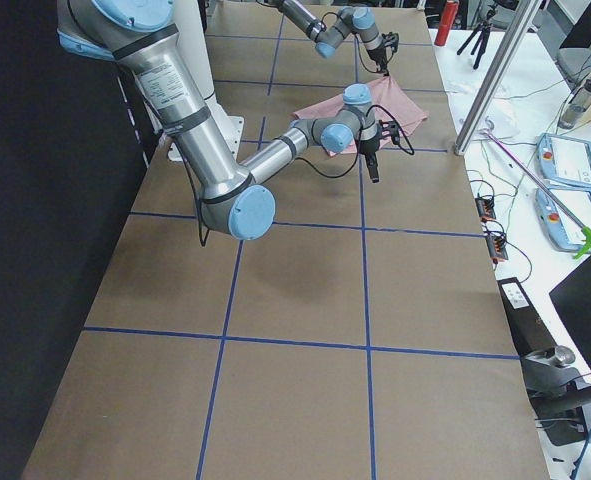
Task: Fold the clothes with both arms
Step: 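Drag the folded shirt with the left gripper away from the robot, rotating it, then reach the right gripper to the collar corner of the folded shirt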
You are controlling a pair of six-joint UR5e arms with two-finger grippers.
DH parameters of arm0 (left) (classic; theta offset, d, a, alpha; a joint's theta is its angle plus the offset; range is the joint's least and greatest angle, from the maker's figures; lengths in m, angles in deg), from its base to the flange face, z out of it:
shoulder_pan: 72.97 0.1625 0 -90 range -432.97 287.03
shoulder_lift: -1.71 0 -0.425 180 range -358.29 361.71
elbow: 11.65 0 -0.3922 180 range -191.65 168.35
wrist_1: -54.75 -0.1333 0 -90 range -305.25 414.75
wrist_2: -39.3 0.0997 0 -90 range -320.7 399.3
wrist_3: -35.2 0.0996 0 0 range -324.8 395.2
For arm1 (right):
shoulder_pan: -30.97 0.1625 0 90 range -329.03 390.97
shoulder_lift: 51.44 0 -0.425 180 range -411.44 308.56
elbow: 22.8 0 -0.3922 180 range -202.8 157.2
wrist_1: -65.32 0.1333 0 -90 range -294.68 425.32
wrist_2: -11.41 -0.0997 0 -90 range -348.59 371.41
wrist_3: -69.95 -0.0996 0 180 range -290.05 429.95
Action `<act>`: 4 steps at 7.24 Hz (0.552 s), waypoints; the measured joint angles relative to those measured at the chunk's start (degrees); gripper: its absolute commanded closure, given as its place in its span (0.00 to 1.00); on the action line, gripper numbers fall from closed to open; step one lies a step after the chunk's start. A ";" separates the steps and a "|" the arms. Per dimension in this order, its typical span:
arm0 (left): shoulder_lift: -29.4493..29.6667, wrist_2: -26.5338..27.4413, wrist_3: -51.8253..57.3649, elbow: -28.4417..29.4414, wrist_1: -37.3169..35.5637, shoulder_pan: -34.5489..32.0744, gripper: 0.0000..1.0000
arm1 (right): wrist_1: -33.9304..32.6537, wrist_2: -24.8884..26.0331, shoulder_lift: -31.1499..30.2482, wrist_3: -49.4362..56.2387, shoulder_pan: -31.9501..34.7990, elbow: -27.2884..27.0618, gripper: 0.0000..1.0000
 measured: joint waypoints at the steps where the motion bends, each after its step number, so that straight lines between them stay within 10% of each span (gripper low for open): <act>1: 0.85 0.00 1.26 3.01 2.25 -0.88 0.01 | 0.00 0.00 0.08 -0.18 -0.04 -0.01 0.00; 4: -0.40 -3.43 6.91 4.19 9.31 -2.99 0.00 | -0.02 1.26 4.18 -9.98 -1.84 1.63 0.31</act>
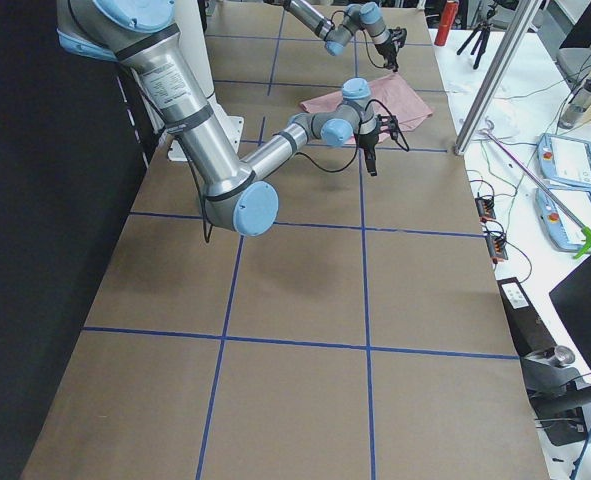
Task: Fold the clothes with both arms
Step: 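Reach the right gripper to the collar corner of the folded shirt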
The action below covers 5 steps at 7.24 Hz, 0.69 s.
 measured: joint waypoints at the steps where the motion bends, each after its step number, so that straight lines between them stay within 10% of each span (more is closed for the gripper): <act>1: -0.29 -2.03 0.54 -0.08 1.32 -0.46 0.00 | -0.07 3.04 4.99 -7.20 -2.05 3.78 0.41; 5: -0.60 -3.54 -1.40 -1.60 2.12 -0.48 0.00 | 1.04 12.87 22.69 -17.83 -9.54 24.50 0.39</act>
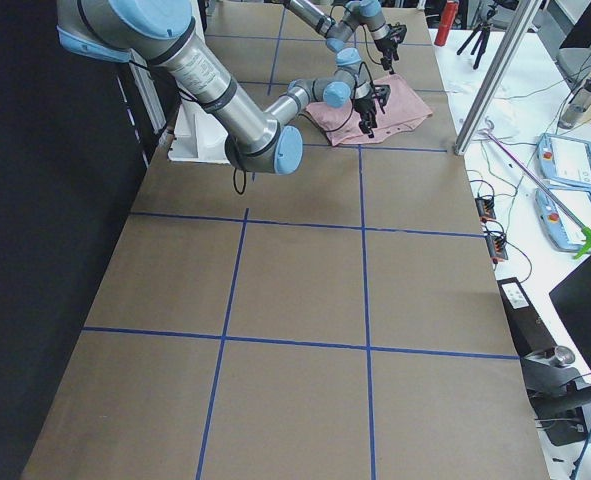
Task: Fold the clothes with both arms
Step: 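Reach the right gripper to the collar corner of the folded shirt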
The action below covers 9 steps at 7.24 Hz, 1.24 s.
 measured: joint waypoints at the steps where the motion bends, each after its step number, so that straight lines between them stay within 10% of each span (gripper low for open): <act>1: 0.01 -0.02 -0.71 -0.30 0.02 0.04 0.00 | 0.40 0.88 1.25 -0.01 -0.90 2.18 0.39; 9: -0.17 -0.03 -1.26 -0.69 0.07 0.09 0.00 | 0.97 2.71 2.97 4.17 -3.57 7.66 0.58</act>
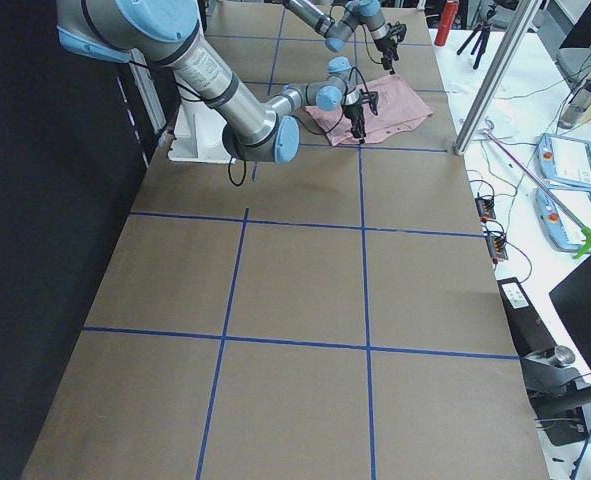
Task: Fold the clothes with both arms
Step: 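Reach the right gripper to the collar corner of the folded shirt, then pull the shirt with the right gripper toward the robot, straightening it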
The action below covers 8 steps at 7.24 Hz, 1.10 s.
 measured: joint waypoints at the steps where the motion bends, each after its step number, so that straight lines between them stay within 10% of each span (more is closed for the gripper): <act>1: -0.09 0.00 0.00 0.00 0.00 0.00 0.00 | 0.02 0.02 0.00 0.02 -0.11 0.11 0.62; 3: -0.17 0.00 0.00 -0.16 0.01 0.00 0.00 | 0.03 0.06 0.00 0.03 -0.28 0.32 0.69; 4: -0.20 0.00 0.00 -0.32 0.01 0.00 0.00 | 0.03 0.16 0.00 0.02 -0.31 0.48 0.96; 8: -0.29 0.00 -0.02 -0.64 0.01 -0.04 0.00 | 0.01 0.41 0.05 -0.11 -0.39 0.73 1.00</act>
